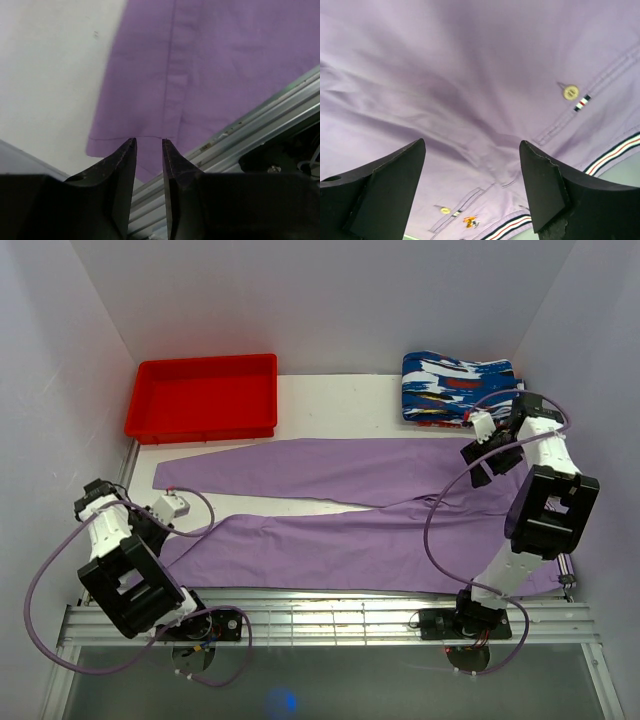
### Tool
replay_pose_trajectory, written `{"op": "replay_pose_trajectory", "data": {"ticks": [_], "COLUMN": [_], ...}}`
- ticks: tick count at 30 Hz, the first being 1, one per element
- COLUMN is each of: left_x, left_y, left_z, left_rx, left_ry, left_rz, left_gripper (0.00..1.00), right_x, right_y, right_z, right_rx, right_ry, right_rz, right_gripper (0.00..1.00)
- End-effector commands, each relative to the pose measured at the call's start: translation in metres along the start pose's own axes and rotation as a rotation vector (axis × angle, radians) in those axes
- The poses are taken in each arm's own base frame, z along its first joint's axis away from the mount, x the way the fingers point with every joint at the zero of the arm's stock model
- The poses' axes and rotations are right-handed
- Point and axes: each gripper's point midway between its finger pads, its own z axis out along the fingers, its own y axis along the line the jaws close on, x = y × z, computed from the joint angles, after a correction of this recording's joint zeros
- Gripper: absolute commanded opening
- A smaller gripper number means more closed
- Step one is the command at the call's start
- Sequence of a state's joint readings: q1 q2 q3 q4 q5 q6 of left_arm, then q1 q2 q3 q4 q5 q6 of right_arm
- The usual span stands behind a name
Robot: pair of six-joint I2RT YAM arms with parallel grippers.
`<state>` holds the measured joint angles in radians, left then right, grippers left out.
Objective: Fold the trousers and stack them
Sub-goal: Flatten the trousers out
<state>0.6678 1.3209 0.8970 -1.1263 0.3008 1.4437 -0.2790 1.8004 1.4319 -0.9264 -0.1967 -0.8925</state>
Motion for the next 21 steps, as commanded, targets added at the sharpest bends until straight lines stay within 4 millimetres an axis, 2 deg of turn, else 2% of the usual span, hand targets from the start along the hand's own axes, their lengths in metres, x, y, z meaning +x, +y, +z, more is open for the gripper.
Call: {"op": "replay_pose_trajectory", "data": {"ticks": [1, 3, 6, 11, 13, 17, 21], "left_x": [0.030, 0.036, 0.039, 0.038, 0.037, 0.041, 0.031], "left_y": [-0.008, -0.014, -0.012, 0.007, 0.014, 0.010, 0.007], "left_z": [-0.001, 0.008, 0.019, 0.028, 0.029, 0.037, 0.029], "left_rx": [-0.027, -0.021, -0.025, -0.079, -0.099, -0.078, -0.072], "left_ry": [0.146, 0.157, 0.160, 0.144, 0.139, 0.146, 0.107], "left_rz": [0.072, 0.072, 0.062, 0.069, 0.078, 0.091, 0.109], "left_gripper": [0.37, 0.38, 0.36, 0.31, 0.30, 0.27, 0.32], "right_x": [-0.014, -0.015, -0.007, 0.010, 0.015, 0.024, 0.027], "right_y": [0.036, 0.048, 0.068, 0.090, 0.092, 0.095, 0.096], "right_z": [-0.022, -0.023, -0.020, -0.016, -0.016, -0.014, -0.021], "right_rx": [-0.068, -0.079, -0.123, -0.168, -0.167, -0.169, -0.161], "right_ry": [-0.030, -0.028, -0.010, 0.026, 0.035, 0.060, 0.073], "right_rz": [-0.029, -0.045, -0.057, -0.059, -0.061, -0.069, -0.091], "right_gripper": [0.82, 0.82, 0.81, 0.78, 0.78, 0.77, 0.76]}}
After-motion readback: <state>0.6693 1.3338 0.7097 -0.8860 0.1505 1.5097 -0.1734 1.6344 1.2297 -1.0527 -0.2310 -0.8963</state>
